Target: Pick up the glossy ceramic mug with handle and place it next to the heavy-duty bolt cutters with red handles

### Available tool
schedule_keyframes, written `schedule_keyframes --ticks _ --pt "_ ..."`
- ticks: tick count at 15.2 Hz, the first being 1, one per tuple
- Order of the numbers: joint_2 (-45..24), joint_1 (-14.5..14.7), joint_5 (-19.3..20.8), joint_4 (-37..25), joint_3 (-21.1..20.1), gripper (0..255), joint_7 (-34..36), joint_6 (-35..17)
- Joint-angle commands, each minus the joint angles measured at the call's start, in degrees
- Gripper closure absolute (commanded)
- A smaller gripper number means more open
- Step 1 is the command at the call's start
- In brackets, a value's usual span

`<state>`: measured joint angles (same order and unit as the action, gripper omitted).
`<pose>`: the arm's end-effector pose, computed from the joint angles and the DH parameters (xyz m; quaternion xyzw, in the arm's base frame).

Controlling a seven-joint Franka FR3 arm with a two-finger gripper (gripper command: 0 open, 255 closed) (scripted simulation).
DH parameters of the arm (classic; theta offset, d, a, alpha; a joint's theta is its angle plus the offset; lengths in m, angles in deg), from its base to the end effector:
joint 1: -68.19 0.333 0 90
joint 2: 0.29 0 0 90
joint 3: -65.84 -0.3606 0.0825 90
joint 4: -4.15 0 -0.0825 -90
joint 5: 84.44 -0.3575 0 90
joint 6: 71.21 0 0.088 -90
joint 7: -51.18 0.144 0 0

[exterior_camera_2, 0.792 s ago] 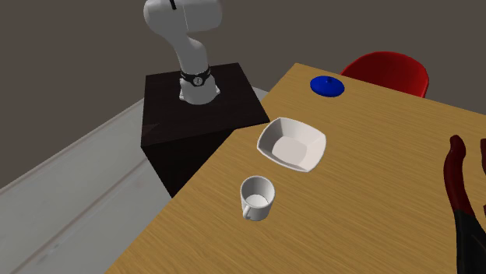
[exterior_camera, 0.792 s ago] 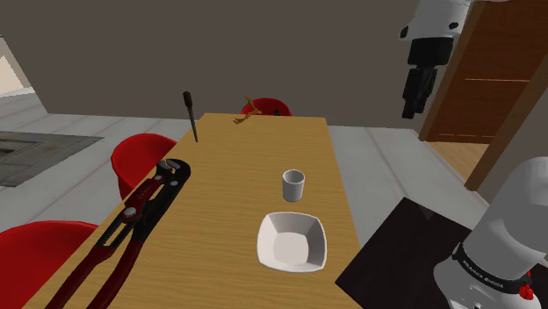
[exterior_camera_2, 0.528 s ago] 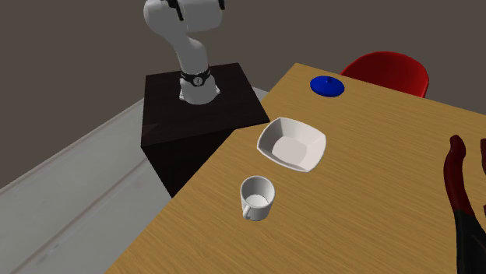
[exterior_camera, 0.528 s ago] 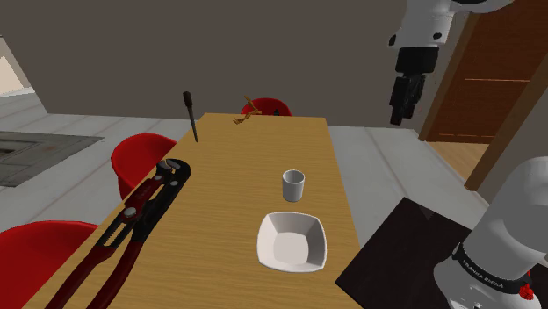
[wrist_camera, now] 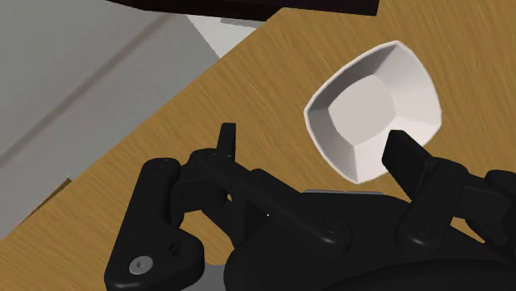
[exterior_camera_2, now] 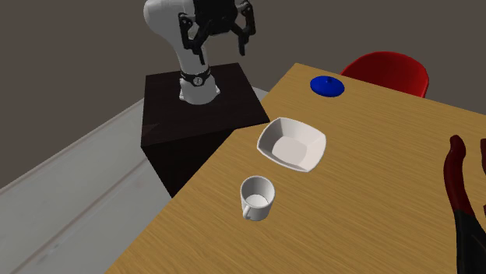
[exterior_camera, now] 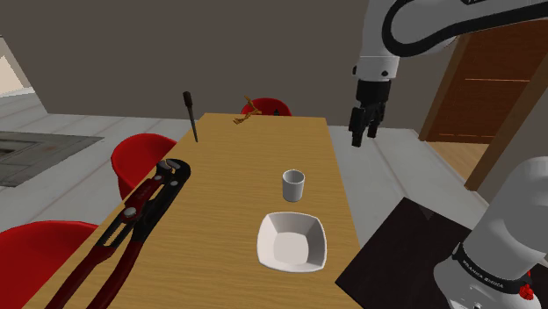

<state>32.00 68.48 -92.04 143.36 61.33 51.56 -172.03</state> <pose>0.3134 0.0463 0.5040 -0.9975 -0.0154 0.0551 0.0413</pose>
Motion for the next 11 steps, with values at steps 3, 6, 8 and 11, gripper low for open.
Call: schedule_keyframes --ticks 3,6,8,11 --pt "-8.09 0.16 0.35 -1.11 -2.37 0 2.42 -7.52" --pt "-14.32 0.13 1.22 -2.54 -3.86 0 4.36 -12.54" --pt "-18.65 0.09 2.11 -3.91 -4.75 0 5.8 -15.61" --pt "-25.34 0.07 3.93 -6.56 -5.84 0 8.2 -19.71"
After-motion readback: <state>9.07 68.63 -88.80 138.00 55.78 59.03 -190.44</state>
